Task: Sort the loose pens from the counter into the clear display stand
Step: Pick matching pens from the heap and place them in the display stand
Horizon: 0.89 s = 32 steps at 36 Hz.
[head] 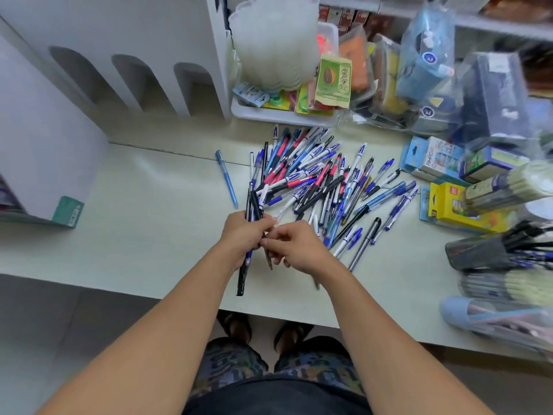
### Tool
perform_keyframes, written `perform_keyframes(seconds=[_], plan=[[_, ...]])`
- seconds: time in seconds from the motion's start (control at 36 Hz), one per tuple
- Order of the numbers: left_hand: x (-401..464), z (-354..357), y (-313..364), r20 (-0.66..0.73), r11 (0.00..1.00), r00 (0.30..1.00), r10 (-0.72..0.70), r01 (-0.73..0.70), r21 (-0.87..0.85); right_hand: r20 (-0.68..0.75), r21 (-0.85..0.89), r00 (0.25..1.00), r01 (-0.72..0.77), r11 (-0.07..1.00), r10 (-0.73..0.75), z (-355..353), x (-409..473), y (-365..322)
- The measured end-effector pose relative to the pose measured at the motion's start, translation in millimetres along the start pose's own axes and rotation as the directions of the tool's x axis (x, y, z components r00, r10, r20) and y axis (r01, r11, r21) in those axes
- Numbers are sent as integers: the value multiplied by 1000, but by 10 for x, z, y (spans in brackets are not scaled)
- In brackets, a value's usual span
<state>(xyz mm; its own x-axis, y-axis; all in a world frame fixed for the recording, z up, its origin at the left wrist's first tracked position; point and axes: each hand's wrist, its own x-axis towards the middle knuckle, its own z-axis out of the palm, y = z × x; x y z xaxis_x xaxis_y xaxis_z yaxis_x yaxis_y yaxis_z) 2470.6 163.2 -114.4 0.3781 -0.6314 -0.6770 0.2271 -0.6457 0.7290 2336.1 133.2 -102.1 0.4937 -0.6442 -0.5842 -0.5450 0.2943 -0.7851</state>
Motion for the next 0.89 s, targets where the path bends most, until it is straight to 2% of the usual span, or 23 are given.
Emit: perform_keyframes(seconds=[0.06,0.17,0.28,0.36,0.42,0.5,0.56,0.61,0.75,0.89], plan=[[16,-45,22,-65,999,998,28,-25,42,-37,42,998,-49,998,50,-48,17,24],[-32,-260,75,-55,995,998,29,-24,93,-289,93,944,-141,986,163,-120,123,146],[-224,-429,128,92,984,994,-63,77,-160,-428,9,894,-141,990,131,-32,333,64],[-435,-565,189,241,956,963,-118,176,-234,-401,34,913,-67,997,75,79,403,-201],[-550,-683,219,318,947,944,-94,182,-263,-277,113,960,4,994,28,159,361,-437],[-699,-868,277,393,940,919,-31,160,-300,0,282,999,35,959,-36,320,250,-746],[-762,-995,317,427,937,904,-3,152,-315,48,376,992,92,922,-119,464,194,-878],[-790,-1137,354,447,939,894,17,139,-313,-9,391,983,174,904,-185,599,153,-989],[-819,-1644,456,441,947,895,68,81,-311,-84,292,966,259,921,-245,1052,64,-1342],[-801,-2390,515,250,838,955,158,4,-545,-354,509,927,300,807,-122,1879,-17,-1734]])
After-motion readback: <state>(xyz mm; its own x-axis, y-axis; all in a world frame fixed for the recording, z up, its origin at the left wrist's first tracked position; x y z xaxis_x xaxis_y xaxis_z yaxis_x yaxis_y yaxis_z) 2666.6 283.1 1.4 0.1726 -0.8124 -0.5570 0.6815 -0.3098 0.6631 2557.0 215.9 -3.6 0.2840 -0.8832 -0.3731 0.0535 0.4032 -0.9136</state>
